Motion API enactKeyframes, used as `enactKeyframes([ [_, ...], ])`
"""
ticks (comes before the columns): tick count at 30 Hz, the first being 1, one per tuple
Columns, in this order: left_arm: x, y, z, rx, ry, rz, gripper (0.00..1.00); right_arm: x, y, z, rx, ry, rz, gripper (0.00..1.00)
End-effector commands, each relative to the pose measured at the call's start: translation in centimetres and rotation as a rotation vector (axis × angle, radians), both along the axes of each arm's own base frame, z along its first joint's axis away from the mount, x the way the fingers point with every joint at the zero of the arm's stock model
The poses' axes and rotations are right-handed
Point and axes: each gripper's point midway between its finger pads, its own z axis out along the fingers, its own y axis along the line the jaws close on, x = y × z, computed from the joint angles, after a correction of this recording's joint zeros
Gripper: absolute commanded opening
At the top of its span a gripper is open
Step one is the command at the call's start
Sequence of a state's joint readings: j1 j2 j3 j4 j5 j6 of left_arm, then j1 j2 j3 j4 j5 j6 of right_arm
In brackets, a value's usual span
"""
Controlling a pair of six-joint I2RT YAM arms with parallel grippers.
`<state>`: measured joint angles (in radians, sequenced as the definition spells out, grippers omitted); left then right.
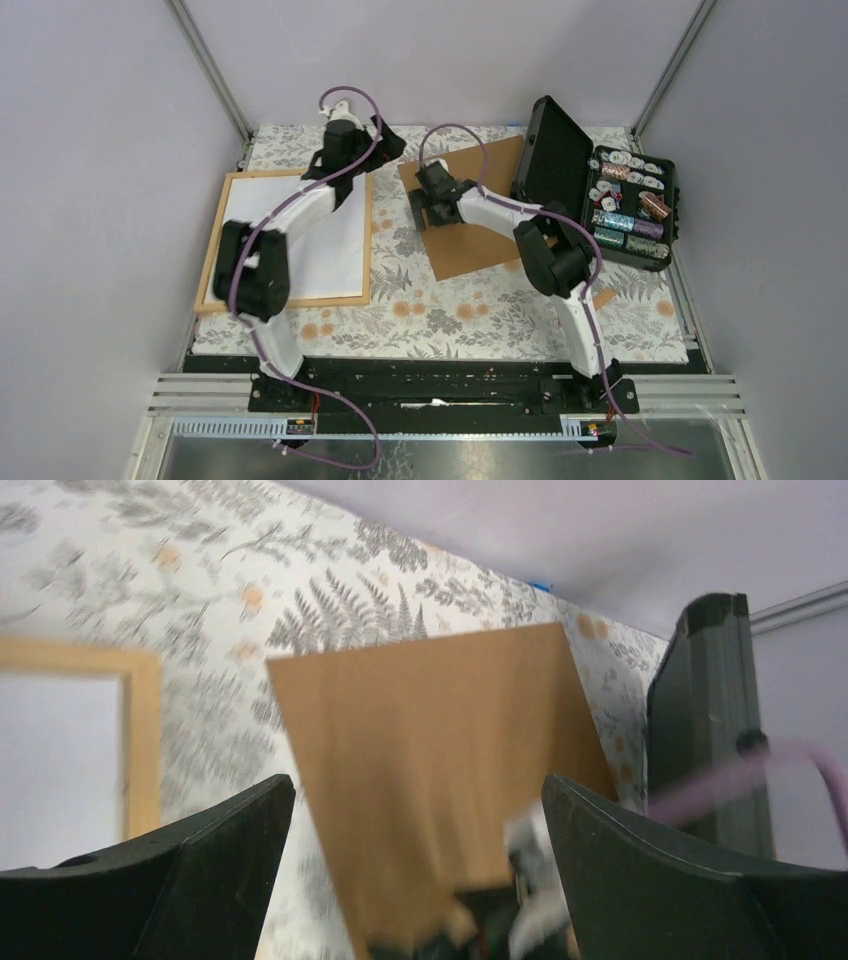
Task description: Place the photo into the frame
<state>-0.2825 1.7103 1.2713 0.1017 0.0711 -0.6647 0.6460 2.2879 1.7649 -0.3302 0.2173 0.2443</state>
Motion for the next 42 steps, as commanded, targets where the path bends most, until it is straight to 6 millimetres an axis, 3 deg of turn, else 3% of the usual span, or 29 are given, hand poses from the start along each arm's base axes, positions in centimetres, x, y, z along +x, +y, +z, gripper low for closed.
enactKeyframes([
  [1, 6.5, -2.5, 0.5, -0.021, -0.117, -0.082, 0.99, -2.9, 0.5, 3.0, 0.064, -0.007, 0.014, 0.93],
  [4, 10.0, -3.9, -2.1, -0.017, -0.102, -0.120, 0.99, -4.6, -0.6, 0.8, 0.042, 0.041, 0.019, 0.93],
  [5, 11.2, -4.4, -4.0, -0.019, -0.088, -0.132, 0.99, -5.3, -0.8, -0.1, 0.042, 0.070, 0.022, 0.92],
  [6, 12.0, -4.8, -3.9, -0.022, -0.102, -0.143, 0.99, -6.3, -0.6, -0.9, 0.058, 0.102, 0.031, 0.92],
  [7, 13.0, -5.1, -5.7, -0.016, -0.084, -0.148, 0.99, -7.2, -0.5, -1.6, 0.081, 0.131, 0.034, 0.91],
  [9, 14.2, -5.3, -7.1, -0.013, -0.068, -0.139, 0.99, -9.2, -0.3, -2.7, 0.119, 0.172, 0.042, 0.90],
  [16, 13.9, -6.0, -8.4, -0.033, -0.066, -0.160, 0.99, -17.5, -0.4, -6.2, 0.147, 0.332, 0.111, 0.89],
  [19, 13.3, -5.8, -9.2, -0.007, -0.045, -0.153, 0.99, -20.5, -0.1, -6.2, 0.197, 0.375, 0.146, 0.89],
  [21, 12.7, -6.0, -9.6, -0.012, -0.037, -0.166, 0.99, -21.3, 0.0, -5.1, 0.222, 0.371, 0.156, 0.89],
  [24, 11.7, -7.1, -9.8, -0.039, -0.026, -0.211, 0.99, -20.1, -0.6, -2.1, 0.218, 0.272, 0.141, 0.89],
  [27, 10.9, -9.1, -10.1, -0.081, -0.014, -0.255, 0.99, -16.9, -2.1, 1.8, 0.152, 0.097, 0.095, 0.89],
  [29, 11.2, -10.1, -10.4, -0.065, -0.009, -0.271, 0.99, -14.8, -3.2, 4.1, 0.127, 0.006, 0.057, 0.89],
  [31, 12.4, -9.9, -10.5, -0.011, -0.001, -0.258, 0.99, -13.0, -3.9, 5.7, 0.143, -0.037, 0.017, 0.87],
  [36, 15.5, -8.0, -9.6, 0.087, -0.098, -0.164, 0.99, -9.8, -3.9, 6.9, 0.170, -0.071, -0.019, 0.83],
  [39, 16.8, -7.2, -8.9, 0.095, -0.153, -0.104, 0.99, -8.6, -3.1, 6.5, 0.178, -0.062, -0.018, 0.83],
  [41, 17.5, -6.3, -10.4, 0.118, -0.091, -0.042, 0.99, -8.0, -2.7, 6.4, 0.178, -0.062, -0.026, 0.83],
  [42, 17.7, -6.1, -12.1, 0.129, -0.047, -0.021, 0.99, -7.8, -2.4, 6.4, 0.180, -0.061, -0.026, 0.83],
])
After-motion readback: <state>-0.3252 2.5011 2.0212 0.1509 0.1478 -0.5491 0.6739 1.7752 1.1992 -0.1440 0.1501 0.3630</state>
